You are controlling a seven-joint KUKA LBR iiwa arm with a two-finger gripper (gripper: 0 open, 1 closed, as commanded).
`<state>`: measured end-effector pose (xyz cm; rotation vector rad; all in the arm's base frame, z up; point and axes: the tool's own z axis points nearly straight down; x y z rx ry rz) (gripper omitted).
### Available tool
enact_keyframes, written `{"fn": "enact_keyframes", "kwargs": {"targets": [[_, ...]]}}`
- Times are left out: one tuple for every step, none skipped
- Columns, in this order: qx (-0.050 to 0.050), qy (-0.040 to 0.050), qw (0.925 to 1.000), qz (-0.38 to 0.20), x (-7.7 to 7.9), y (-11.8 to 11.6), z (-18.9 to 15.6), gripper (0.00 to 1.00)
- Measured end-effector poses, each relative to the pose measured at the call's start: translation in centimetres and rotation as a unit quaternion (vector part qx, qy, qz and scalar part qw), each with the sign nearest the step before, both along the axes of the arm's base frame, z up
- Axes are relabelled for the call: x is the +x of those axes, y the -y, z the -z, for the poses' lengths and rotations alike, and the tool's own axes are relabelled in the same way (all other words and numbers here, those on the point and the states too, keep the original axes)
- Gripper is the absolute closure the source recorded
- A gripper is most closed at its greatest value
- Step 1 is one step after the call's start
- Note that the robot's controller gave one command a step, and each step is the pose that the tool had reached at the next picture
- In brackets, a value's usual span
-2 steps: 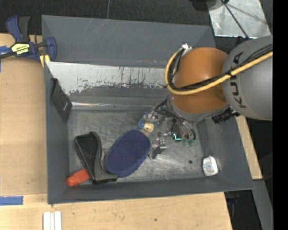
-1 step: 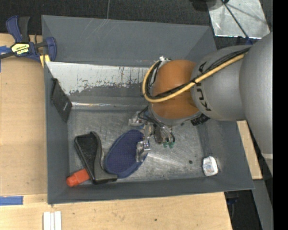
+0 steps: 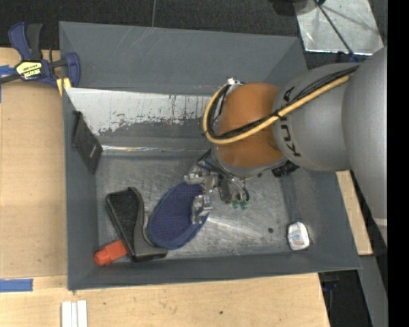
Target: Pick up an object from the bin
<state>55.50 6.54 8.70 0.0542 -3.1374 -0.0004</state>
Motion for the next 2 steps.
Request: {"fn": "enact_keyframes", "kwargs": {"targets": [[0.000, 0.0039, 0.9889, 0.149, -0.4, -1.4, -4.5, 1.00], [0.002, 0.0071, 0.9872, 0.159, 0.0, -2.6, -14.4, 1.00]]}}
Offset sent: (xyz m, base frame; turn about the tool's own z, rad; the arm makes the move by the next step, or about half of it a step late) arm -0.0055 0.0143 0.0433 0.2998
